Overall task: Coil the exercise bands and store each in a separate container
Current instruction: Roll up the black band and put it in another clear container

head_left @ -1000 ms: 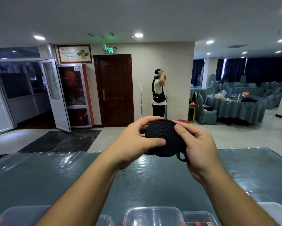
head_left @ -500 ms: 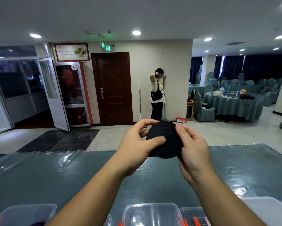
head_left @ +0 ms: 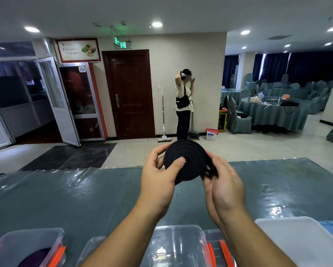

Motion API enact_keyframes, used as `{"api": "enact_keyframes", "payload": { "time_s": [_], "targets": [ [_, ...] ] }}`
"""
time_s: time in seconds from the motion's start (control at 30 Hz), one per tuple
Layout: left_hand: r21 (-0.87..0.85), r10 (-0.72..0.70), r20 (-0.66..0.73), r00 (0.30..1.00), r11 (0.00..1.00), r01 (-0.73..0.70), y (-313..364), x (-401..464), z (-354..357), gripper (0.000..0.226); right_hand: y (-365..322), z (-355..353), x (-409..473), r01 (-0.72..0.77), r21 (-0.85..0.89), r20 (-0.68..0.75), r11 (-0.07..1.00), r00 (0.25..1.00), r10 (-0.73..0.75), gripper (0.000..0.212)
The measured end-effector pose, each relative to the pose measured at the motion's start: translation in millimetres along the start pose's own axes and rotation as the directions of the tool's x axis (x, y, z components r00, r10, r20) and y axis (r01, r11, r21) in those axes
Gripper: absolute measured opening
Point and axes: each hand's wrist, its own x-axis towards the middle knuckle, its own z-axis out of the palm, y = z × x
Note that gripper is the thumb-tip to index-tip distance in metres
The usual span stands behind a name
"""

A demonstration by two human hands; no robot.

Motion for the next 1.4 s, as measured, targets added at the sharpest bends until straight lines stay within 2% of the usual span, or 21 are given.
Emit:
{"api": "enact_keyframes", "payload": {
  "time_s": [0.1, 0.23, 0.4, 0.5, 0.6, 0.77, 0.97, 1.1, 1.23, 1.3, 1.4],
  "targets": [
    [-0.029, -0.046, -0.071, 0.996, 0.999, 0.044, -14, -6, 5, 0.037, 6, -15, -5, -0.063, -0.033, 0.021, 0.997, 0.998, 0.064, 0.028],
    [-0.047, -0.125, -0.142, 0.982, 0.992, 0.119, -38, -18, 8, 0.038, 21, -37, -9, -0.061, -0.141, -0.117, 0.988, 0.992, 0.045, 0.012],
    [-0.073, -0.189, -0.259, 0.947, 0.982, 0.176, -70, -31, 5, 0.035, 37, -68, -26, -0.124, -0.325, -0.117, 0.938, 0.989, 0.090, 0.022],
    [-0.068, -0.236, -0.312, 0.920, 0.972, 0.226, -94, -43, 3, 0.034, 47, -84, -31, -0.189, -0.262, -0.160, 0.946, 0.976, 0.150, 0.029],
    [-0.054, -0.295, -0.342, 0.892, 0.954, 0.295, -113, -51, -5, 0.032, 59, -102, -30, -0.274, -0.200, -0.216, 0.941, 0.949, 0.231, 0.027],
    [-0.026, -0.462, -0.366, 0.808, 0.873, 0.487, -136, -56, -31, 0.016, 85, -134, -31, -0.407, -0.247, -0.204, 0.879, 0.909, 0.363, 0.024],
    [-0.034, -0.589, -0.425, 0.688, 0.769, 0.638, -167, -50, -78, 0.013, 128, -162, -29, -0.474, -0.337, -0.260, 0.814, 0.877, 0.403, 0.027],
    [-0.086, -0.716, -0.380, 0.586, 0.658, 0.749, -197, -46, -107, 0.014, 160, -177, -20, -0.544, -0.413, -0.349, 0.730, 0.835, 0.425, 0.023],
    [-0.127, -0.781, -0.419, 0.464, 0.556, 0.821, -235, -41, -131, 0.008, 197, -196, -8, -0.605, -0.537, -0.464, 0.588, 0.794, 0.393, 0.019],
    [-0.107, -0.793, -0.447, 0.414, 0.507, 0.855, -254, -40, -141, 0.008, 214, -206, -7, -0.627, -0.601, -0.493, 0.496, 0.779, 0.388, 0.010],
    [-0.070, -0.800, -0.489, 0.347, 0.432, 0.899, -281, -39, -154, 0.007, 240, -221, -8, -0.640, -0.705, -0.524, 0.306, 0.761, 0.382, 0.024]
  ]
}}
